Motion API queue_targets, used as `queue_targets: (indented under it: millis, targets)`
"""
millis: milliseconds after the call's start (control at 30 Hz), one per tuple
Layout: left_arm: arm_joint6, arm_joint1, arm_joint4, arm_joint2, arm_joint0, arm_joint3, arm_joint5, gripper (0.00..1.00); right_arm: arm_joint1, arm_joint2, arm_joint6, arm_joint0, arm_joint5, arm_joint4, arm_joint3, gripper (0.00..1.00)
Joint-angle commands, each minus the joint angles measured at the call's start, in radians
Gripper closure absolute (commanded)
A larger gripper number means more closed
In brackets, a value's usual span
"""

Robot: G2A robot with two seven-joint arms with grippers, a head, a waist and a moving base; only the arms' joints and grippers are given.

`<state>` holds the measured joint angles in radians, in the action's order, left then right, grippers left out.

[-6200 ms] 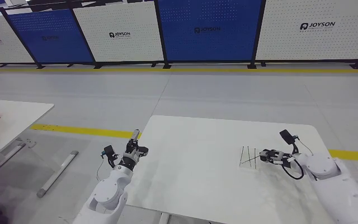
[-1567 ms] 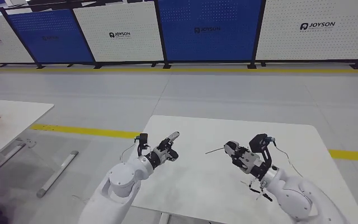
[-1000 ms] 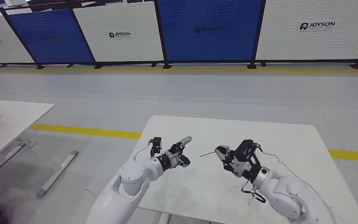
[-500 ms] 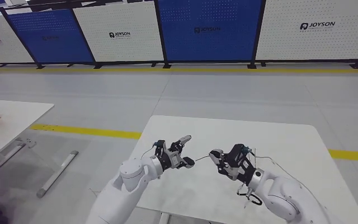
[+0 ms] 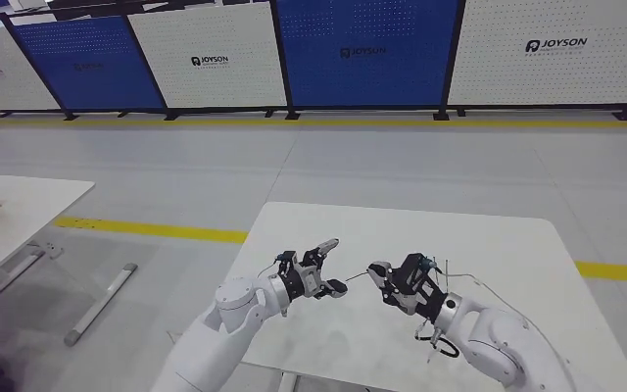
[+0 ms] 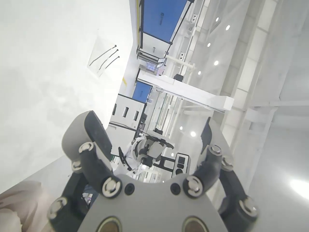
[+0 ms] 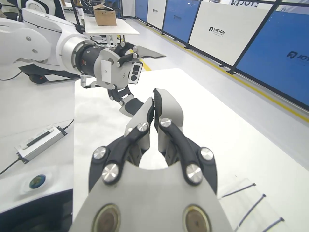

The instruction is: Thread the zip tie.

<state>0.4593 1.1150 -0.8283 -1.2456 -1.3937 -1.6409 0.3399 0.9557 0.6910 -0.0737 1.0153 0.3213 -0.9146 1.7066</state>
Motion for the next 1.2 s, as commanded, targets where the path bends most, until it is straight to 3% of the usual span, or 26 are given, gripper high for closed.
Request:
queue_targets:
  millis: [0,100,467,633,1133,1167]
  targets:
    - [-0.006,-0.001,-0.033,0.025,0.018,0.019,0.000,0.00,0.003,0.004,0.008,0.000,-0.024,-0.053,0.003,1.00]
    - [-0.069,-0.001,-0.107,0.062,0.062,0.054,0.000,0.00,0.011,0.000,0.009,0.006,-0.056,-0.099,0.004,1.00]
    - [-0.070,0.000,-0.100,0.073,0.057,0.044,-0.006,0.00,0.011,0.000,0.009,0.006,-0.056,-0.099,0.004,1.00]
    - [-0.031,0.000,-0.117,0.080,0.054,0.027,0.000,0.00,0.011,0.000,0.009,0.006,-0.056,-0.099,0.004,1.00]
    - [-0.052,0.004,-0.132,0.095,0.061,0.034,-0.002,0.00,0.011,0.000,0.009,0.006,-0.056,-0.099,0.004,1.00]
    - [-0.052,0.005,-0.132,0.097,0.063,0.039,-0.004,0.06,0.011,0.000,0.009,0.006,-0.056,-0.099,0.004,1.00]
